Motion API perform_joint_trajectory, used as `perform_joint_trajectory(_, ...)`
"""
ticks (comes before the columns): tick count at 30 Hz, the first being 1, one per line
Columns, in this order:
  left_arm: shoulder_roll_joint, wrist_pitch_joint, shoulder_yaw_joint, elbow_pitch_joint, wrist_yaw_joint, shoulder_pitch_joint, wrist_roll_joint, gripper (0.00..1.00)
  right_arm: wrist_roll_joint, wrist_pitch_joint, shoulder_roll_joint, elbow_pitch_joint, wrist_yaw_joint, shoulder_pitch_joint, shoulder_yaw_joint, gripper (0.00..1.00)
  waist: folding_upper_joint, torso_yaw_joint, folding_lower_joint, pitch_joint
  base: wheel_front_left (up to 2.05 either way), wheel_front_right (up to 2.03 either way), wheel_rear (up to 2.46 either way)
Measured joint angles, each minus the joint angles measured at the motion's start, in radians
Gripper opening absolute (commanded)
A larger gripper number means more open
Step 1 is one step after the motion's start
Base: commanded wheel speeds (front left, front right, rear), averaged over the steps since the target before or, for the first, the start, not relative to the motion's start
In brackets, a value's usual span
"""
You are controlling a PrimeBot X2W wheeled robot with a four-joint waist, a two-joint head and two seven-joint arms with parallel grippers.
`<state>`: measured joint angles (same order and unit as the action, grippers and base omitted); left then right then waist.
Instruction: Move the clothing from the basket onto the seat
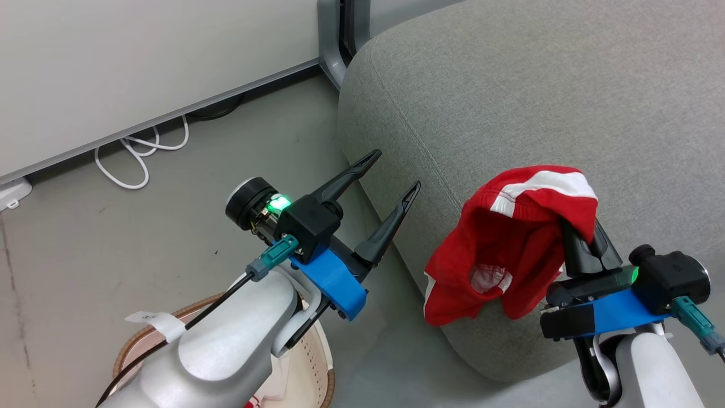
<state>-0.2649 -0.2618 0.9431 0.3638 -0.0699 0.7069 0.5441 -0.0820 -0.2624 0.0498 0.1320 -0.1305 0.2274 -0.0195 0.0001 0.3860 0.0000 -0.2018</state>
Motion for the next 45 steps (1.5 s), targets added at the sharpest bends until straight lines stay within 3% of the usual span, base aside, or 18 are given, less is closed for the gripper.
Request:
perform_joint_trajectory(11, -0.011, 0.000, -0.030, -0.013, -0.001, -0.002, -0.018, 1.00, 0.009, 0.000, 0.000, -0.042, 0.000, 0.067, 0.012, 0.00, 0.0000, 0.003, 0.0000, -0.028, 0.00, 0.00, 0.00)
perform_joint_trajectory(18, -0.051, 0.004, -0.057, -0.045, 0.008, 0.044, -0.036, 1.00, 0.048, 0.000, 0.004, -0.103, 0.000, 0.277, 0.081, 0.00, 0.0000, -0.006, 0.0000, -0.107, 0.00, 0.00, 0.00)
perform_joint_trajectory(28, -0.120, 0.044, -0.085, -0.133, 0.021, 0.144, -0.077, 1.00, 0.054, 0.000, 0.112, -0.179, 0.000, 0.600, 0.273, 0.00, 0.0000, -0.039, 0.0001, -0.300, 0.00, 0.00, 0.00)
perform_joint_trajectory(33, -0.153, 0.073, -0.090, -0.179, 0.023, 0.187, -0.095, 1.00, 0.026, 0.000, 0.219, -0.116, 0.000, 0.757, 0.371, 0.00, 0.0000, -0.055, 0.0001, -0.409, 0.00, 0.00, 0.00)
perform_joint_trajectory(38, -0.177, 0.095, -0.092, -0.218, 0.026, 0.218, -0.110, 1.00, 0.003, 0.000, 0.277, -0.028, 0.000, 0.810, 0.431, 0.00, -0.0001, -0.065, 0.0002, -0.509, 0.00, 0.00, 0.00)
perform_joint_trajectory(45, -0.193, 0.111, -0.088, -0.250, 0.029, 0.236, -0.123, 1.00, 0.033, 0.000, 0.300, 0.109, 0.000, 0.792, 0.461, 0.00, -0.0001, -0.071, 0.0002, -0.605, 0.00, 0.00, 0.00)
